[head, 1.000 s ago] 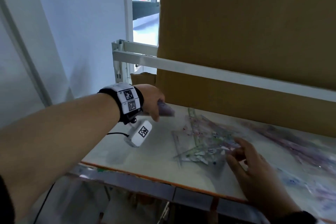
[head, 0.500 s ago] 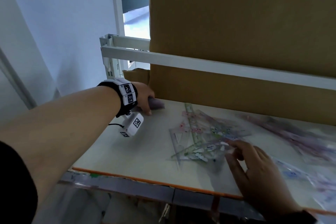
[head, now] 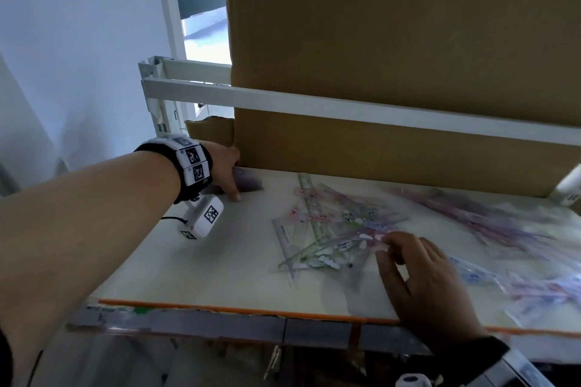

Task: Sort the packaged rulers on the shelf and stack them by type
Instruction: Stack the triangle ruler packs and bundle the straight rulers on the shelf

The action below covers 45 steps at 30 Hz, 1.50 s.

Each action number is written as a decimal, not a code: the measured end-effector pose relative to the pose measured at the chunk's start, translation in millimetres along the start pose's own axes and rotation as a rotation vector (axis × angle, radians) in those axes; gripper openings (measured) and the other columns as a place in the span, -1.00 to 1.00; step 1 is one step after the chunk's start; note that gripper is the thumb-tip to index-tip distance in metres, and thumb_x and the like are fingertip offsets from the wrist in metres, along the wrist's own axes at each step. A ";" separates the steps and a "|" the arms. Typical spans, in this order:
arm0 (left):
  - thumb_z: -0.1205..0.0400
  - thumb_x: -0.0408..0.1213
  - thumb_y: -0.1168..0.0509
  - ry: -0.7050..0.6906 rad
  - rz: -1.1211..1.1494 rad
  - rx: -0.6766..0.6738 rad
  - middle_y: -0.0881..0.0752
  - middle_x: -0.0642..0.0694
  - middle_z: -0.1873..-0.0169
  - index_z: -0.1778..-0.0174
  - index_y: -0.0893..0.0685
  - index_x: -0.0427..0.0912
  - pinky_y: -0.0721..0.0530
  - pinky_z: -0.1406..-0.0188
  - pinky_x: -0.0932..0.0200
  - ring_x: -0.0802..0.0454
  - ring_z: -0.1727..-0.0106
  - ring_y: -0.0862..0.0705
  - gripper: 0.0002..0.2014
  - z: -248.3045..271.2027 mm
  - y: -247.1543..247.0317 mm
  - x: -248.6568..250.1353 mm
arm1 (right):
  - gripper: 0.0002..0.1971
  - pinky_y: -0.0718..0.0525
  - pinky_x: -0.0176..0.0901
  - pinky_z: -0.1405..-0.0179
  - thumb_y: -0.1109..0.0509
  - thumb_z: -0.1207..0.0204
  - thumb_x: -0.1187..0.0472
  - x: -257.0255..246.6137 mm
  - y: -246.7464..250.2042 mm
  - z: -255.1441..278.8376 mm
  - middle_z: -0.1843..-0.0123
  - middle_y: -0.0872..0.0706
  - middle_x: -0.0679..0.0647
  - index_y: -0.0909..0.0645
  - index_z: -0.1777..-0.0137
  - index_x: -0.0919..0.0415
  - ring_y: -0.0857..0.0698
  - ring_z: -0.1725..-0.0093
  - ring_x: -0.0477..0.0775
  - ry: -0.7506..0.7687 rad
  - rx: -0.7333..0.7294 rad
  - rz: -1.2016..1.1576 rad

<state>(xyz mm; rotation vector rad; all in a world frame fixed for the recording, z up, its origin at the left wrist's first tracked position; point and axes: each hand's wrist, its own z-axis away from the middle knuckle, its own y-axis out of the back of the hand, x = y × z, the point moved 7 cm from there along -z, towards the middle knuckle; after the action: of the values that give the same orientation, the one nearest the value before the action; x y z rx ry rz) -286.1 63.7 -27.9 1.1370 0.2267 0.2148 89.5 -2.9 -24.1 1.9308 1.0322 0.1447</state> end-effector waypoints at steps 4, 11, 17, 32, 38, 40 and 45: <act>-0.27 0.52 -0.37 0.029 -0.070 0.227 -0.52 -0.10 -0.24 -0.51 -0.37 -0.02 -0.62 0.04 -0.01 -0.06 -0.13 -0.57 -0.01 30.8 23.4 5.7 | -0.74 -0.61 -0.08 0.16 -0.20 -0.56 -0.01 -1.1 2.7 1.4 0.21 -0.51 -0.23 -0.61 -0.09 0.08 -0.64 0.16 0.03 -0.022 0.025 0.018; -0.36 0.58 -0.17 -0.262 0.176 0.217 -0.61 -0.08 -0.25 -0.38 -0.53 -0.07 -0.61 -0.04 0.05 -0.06 -0.15 -0.63 -0.11 90.8 -5.8 83.2 | -0.85 -0.65 -0.06 0.23 -0.33 -0.53 0.13 -3.9 4.3 1.7 0.21 -0.65 -0.09 -0.62 -0.05 0.12 -0.66 0.20 0.04 -0.042 0.040 0.072; -0.26 0.62 -0.25 -0.354 -0.037 0.052 -0.55 -0.03 0.18 0.14 -0.67 -0.04 -0.52 0.19 0.00 0.11 0.24 -0.41 -0.27 87.1 -38.6 124.7 | -0.85 -0.68 -0.02 0.22 -0.46 -0.51 0.27 -1.4 1.6 3.0 0.19 -0.64 -0.11 -0.61 -0.03 0.09 -0.64 0.19 0.00 -0.083 0.024 0.104; -0.14 0.46 -0.51 -0.423 0.052 0.031 -0.69 -0.02 -0.09 -0.22 -0.66 0.01 -0.67 -0.07 0.01 -0.04 0.00 -0.63 -0.17 82.3 -47.3 176.7 | -0.95 -0.58 -0.09 0.23 -0.33 -0.61 0.18 3.1 1.2 1.6 0.20 -0.63 -0.09 -0.58 -0.04 0.07 -0.62 0.17 0.04 -0.151 0.023 0.079; -0.24 0.24 -0.62 -0.427 0.230 0.033 -0.67 -0.01 -0.12 -0.26 -0.59 -0.06 -0.59 0.12 0.14 0.05 0.04 -0.61 -0.24 80.3 -43.4 194.6 | -0.88 -0.44 -0.30 0.40 -0.29 -0.60 0.05 25.4 3.0 2.9 0.32 -0.59 -0.19 -0.42 0.03 -0.23 -0.58 0.21 -0.25 -0.309 0.053 -0.102; -0.26 0.19 -0.63 -0.449 0.265 0.041 -0.70 -0.01 -0.09 -0.19 -0.59 -0.05 -0.67 0.13 0.13 0.08 0.07 -0.65 -0.31 79.2 -42.0 207.5 | -0.91 -0.50 -0.29 0.43 -0.31 -0.58 0.06 30.6 4.8 3.5 0.36 -0.62 -0.18 -0.46 0.04 -0.19 -0.61 0.24 -0.25 -0.341 0.081 -0.171; -0.39 0.08 -0.59 -0.503 0.291 0.049 -0.63 0.06 -0.04 -0.34 -0.50 -0.04 -0.53 0.29 0.18 0.07 0.08 -0.60 -0.33 76.1 -34.1 242.6 | -0.92 -0.61 -0.16 0.38 -0.31 -0.53 0.07 39.7 -0.9 2.6 0.31 -0.63 -0.16 -0.51 0.02 -0.16 -0.61 0.25 -0.21 -0.356 0.027 -0.260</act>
<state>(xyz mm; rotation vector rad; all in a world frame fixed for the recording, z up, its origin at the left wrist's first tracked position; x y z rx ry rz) -30.4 52.4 -45.1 1.2337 -0.3826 0.1733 115.7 23.6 -37.9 1.7449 1.0317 -0.3485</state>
